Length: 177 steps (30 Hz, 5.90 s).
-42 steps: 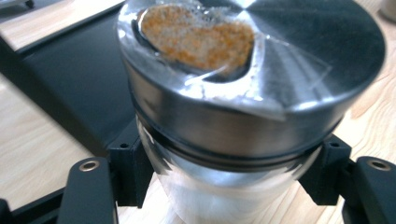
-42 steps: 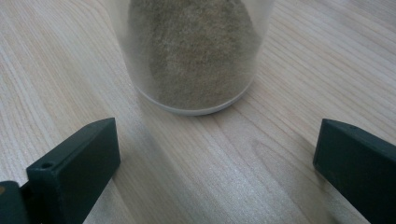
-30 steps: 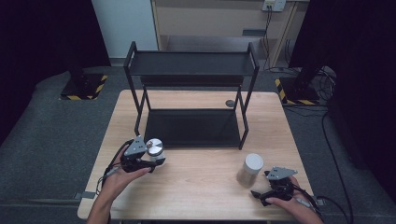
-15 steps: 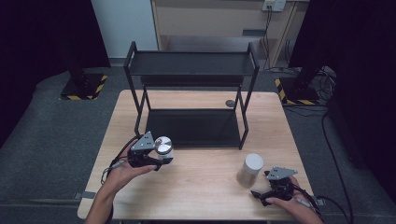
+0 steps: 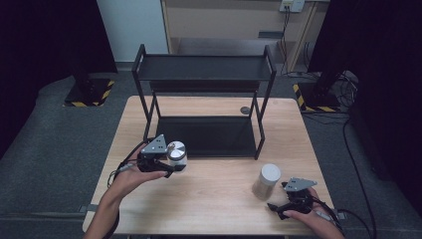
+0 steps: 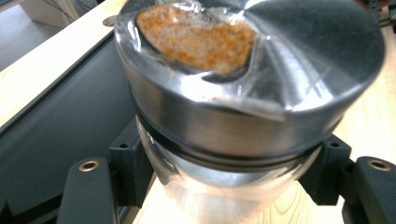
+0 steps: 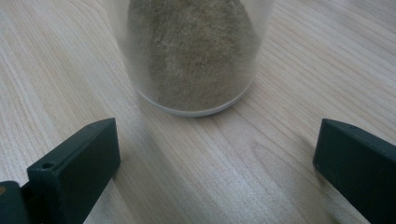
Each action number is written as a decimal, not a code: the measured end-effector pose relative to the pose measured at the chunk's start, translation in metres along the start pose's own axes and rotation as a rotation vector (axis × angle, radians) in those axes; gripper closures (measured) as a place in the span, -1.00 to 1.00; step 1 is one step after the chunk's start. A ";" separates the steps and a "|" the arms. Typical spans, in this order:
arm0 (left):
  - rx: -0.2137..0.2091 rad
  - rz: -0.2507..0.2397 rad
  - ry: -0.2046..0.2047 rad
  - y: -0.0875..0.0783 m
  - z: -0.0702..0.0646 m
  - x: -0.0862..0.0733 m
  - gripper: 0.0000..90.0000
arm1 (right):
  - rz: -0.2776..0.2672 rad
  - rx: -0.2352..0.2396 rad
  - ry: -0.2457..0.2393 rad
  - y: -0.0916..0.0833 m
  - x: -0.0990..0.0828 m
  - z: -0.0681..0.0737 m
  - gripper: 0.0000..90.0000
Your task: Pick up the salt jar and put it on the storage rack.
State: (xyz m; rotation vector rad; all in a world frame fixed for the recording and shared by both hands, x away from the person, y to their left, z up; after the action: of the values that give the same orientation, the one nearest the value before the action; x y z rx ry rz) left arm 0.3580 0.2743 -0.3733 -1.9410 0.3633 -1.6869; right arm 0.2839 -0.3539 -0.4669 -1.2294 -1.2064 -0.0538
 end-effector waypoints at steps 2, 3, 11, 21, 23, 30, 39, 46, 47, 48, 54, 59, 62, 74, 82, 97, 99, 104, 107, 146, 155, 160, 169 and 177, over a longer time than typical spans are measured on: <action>-0.006 0.000 0.005 -0.001 0.002 0.002 -0.33 | 0.000 0.000 0.000 0.000 0.000 0.000 -0.97; -0.011 0.003 0.011 -0.002 0.003 0.005 -0.33 | 0.000 -0.001 0.001 0.000 0.000 0.000 -0.97; -0.059 0.006 0.054 -0.013 0.018 0.030 -0.33 | -0.001 0.001 -0.001 0.001 0.001 0.000 -0.97; -0.078 0.012 0.075 -0.033 0.033 0.059 -0.33 | -0.001 0.003 -0.003 0.002 0.001 -0.001 -0.97; -0.079 0.010 0.079 -0.035 0.034 0.062 -0.33 | -0.002 0.003 -0.004 0.002 0.001 -0.001 -0.97; -0.091 0.003 0.104 -0.049 0.040 0.097 -0.33 | -0.001 0.004 -0.004 0.002 0.002 -0.001 -0.97; -0.094 0.036 0.136 -0.056 0.040 0.128 -0.33 | -0.002 0.003 -0.004 0.002 0.002 -0.001 -0.97; -0.101 0.049 0.162 -0.064 0.043 0.157 -0.33 | -0.003 0.003 -0.005 0.002 0.001 -0.002 -0.97; -0.101 0.049 0.160 -0.065 0.044 0.161 -0.33 | -0.002 0.004 -0.005 0.002 0.002 -0.002 -0.97; -0.102 0.047 0.165 -0.068 0.046 0.169 -0.33 | -0.002 0.004 -0.005 0.002 0.002 -0.002 -0.97; -0.101 0.048 0.175 -0.073 0.049 0.188 -0.33 | -0.002 0.004 -0.005 0.002 0.002 -0.002 -0.97; -0.088 0.060 0.184 -0.079 0.053 0.209 -0.33 | -0.002 0.004 -0.005 0.002 0.002 -0.002 -0.97; -0.082 0.061 0.189 -0.082 0.054 0.215 -0.33 | -0.002 0.004 -0.005 0.002 0.002 -0.002 -0.97; -0.058 0.057 0.185 -0.089 0.066 0.237 -0.33 | -0.001 0.005 -0.006 0.002 0.002 -0.002 -0.97; -0.045 0.048 0.165 -0.093 0.075 0.239 -0.33 | -0.002 0.006 -0.007 0.002 0.001 -0.002 -0.97; 0.007 -0.004 0.099 -0.100 0.092 0.241 -0.33 | -0.001 0.007 -0.006 0.002 0.001 -0.002 -0.97; 0.015 -0.005 0.096 -0.100 0.092 0.242 -0.33 | -0.001 0.007 -0.006 0.002 0.001 -0.002 -0.97; 0.059 -0.004 0.072 -0.102 0.092 0.246 -0.33 | -0.001 0.007 -0.006 0.002 0.001 -0.002 -0.97; 0.095 -0.021 0.044 -0.102 0.091 0.247 -0.33 | -0.001 0.007 -0.006 0.002 0.001 -0.002 -0.97; 0.268 -0.041 -0.085 -0.074 0.099 0.243 -0.33 | -0.002 0.010 -0.008 0.002 0.001 -0.003 -0.97; 0.262 -0.052 -0.098 -0.069 0.104 0.241 -0.33 | -0.002 0.010 -0.008 0.002 0.001 -0.003 -0.97; 0.272 -0.044 -0.117 -0.067 0.105 0.240 -0.33 | -0.003 0.011 -0.010 0.002 0.001 -0.003 -0.97; 0.279 -0.047 -0.143 -0.065 0.110 0.234 -0.33 | -0.003 0.011 -0.010 0.002 0.001 -0.003 -0.97; 0.266 -0.052 -0.167 -0.065 0.114 0.234 -0.33 | -0.003 0.013 -0.011 0.002 0.001 -0.004 -0.97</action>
State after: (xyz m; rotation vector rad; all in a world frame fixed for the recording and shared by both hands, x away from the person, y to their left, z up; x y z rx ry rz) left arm 0.5021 0.2288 -0.1516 -1.8876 0.0235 -1.5049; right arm 0.2880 -0.3551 -0.4670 -1.2182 -1.2165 -0.0419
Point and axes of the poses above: each handheld gripper's, and its own axes: y roughly forward along the jaws, x roughly out of its top, z roughly to its left, the point moved 3 cm from there along y, roughly forward along the jaws, and after that the axes turned 13 degrees about -x, right-handed, at the moved point
